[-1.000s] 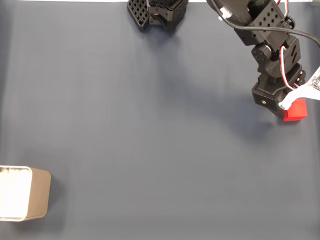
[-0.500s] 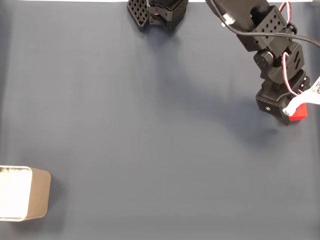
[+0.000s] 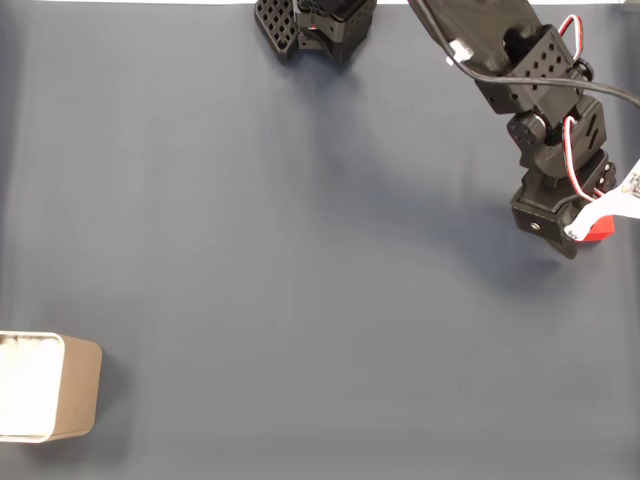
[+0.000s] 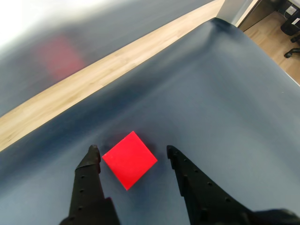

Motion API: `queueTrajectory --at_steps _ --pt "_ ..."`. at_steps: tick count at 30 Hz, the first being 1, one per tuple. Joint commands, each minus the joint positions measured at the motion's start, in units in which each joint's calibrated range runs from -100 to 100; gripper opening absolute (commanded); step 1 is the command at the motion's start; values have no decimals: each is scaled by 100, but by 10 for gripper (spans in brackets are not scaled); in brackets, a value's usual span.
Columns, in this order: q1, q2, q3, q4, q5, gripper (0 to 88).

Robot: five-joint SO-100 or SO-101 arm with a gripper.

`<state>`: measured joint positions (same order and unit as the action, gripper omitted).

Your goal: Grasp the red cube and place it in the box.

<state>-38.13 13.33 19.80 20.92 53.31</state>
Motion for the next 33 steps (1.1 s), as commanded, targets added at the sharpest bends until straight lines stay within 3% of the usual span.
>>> queueTrajectory --at_steps 1,33 --pt "-51 -25 -292 -141 44 336" --pt "-285 -328 137 47 5 331"
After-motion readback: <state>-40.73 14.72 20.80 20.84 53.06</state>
